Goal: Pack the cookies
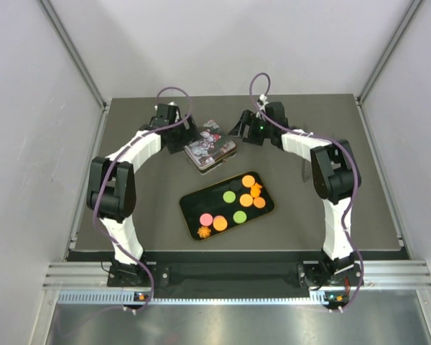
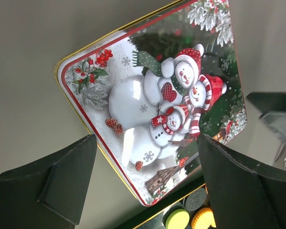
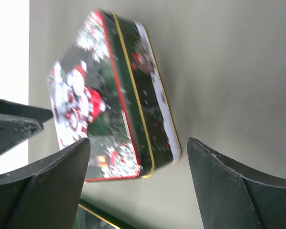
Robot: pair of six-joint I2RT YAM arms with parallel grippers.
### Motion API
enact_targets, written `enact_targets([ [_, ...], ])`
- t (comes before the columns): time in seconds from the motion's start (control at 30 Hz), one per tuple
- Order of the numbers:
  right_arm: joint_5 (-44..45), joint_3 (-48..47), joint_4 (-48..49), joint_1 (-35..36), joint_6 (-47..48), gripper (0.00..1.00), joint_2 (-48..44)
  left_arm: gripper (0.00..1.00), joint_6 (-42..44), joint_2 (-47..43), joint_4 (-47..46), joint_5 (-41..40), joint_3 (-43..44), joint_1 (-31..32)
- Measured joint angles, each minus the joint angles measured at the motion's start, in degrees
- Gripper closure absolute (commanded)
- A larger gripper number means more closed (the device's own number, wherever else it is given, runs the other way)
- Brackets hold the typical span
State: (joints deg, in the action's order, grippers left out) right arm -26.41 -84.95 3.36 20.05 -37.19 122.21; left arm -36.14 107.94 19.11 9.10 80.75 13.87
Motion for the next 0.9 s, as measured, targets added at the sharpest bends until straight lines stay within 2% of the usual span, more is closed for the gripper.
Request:
enact_targets([
  [0.07,0.76,-0.85,-0.04,0.0,1.25,0.14,-0.48,0.09,0.44,-0.59,0.5,-0.61,0.04,-0.07],
  [0.1,1.16,-0.85,-0.35,0.0,1.77,0.01,-0.94,0.09,0.66,-1.03,1.05,-1.07,0.04,-0.09],
  [0.23,3.48,1.44,-2.08,0.0,4.11,0.0,-4.37,0.1,1.38,-4.07,2.45,-1.95,-0.52,-0.24],
  [0.4,7.48,7.26,-4.02,-0.13,6.36,0.0,-13.77,0.09,2.4,-13.99,3.02,-2.54,-4.2,-0.33],
  [0.7,15.82,20.72,-3.85,-0.79,8.81,0.0,-38.64,0.09,7.98,-33.86,4.68,-2.73,-11.87,-0.33],
  [0.9,23.02,27.08,-5.97,-0.81,10.01,0.0,-49.88,0.09,10.51,-40.83,5.38,-2.38,-16.81,-0.33],
])
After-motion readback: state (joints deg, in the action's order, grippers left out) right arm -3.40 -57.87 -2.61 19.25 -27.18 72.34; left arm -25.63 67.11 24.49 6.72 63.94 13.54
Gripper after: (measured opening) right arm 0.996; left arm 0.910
